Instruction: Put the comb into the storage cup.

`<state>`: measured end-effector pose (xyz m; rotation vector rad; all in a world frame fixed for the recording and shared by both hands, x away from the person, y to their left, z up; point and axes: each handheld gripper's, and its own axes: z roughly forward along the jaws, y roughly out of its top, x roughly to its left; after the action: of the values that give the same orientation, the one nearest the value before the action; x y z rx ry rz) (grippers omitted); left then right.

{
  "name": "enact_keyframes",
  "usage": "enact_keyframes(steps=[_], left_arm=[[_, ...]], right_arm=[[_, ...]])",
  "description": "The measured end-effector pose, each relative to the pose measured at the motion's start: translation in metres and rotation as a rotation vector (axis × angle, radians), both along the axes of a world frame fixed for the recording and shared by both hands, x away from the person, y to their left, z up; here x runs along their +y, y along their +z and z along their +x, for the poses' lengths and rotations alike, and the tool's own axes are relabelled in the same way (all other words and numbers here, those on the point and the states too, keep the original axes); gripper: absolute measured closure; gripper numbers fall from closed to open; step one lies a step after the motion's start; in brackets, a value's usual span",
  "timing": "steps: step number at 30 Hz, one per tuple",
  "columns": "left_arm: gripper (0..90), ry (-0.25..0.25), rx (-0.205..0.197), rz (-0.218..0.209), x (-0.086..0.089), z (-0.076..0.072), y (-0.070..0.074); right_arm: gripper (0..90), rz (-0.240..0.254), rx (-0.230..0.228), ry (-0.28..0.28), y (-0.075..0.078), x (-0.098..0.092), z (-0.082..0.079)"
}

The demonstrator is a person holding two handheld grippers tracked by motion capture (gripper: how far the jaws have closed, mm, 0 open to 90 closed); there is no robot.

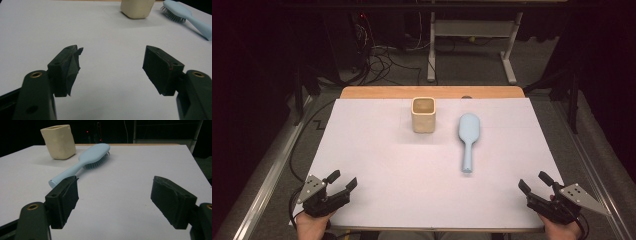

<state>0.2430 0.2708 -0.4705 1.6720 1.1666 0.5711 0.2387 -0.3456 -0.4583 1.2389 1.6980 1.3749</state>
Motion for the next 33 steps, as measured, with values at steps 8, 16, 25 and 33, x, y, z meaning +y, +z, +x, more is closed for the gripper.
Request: enact_keyframes(steps=[8, 16, 25, 33], left_arm=[[30.1, -0.013, 0.003, 0.012, -0.003, -0.001, 0.000], [30.0, -0.031, 0.004, 0.035, -0.009, -0.002, -0.001], [30.1, -0.040, 0.009, 0.040, -0.010, -0.001, -0.001], [30.0, -0.042, 0.008, 0.043, -0.011, 0.000, -0.001]], right_arm=[[22.7, 0.001, 0.003, -0.003, 0.000, 0.000, 0.000], [22.6, 0.000, 0.001, 0.000, 0.000, 0.001, 0.000], [22.6, 0.002, -0.001, -0.001, 0.000, 0.001, 0.000], [22.6, 0.013, -0.009, -0.001, 0.001, 0.002, 0.001]])
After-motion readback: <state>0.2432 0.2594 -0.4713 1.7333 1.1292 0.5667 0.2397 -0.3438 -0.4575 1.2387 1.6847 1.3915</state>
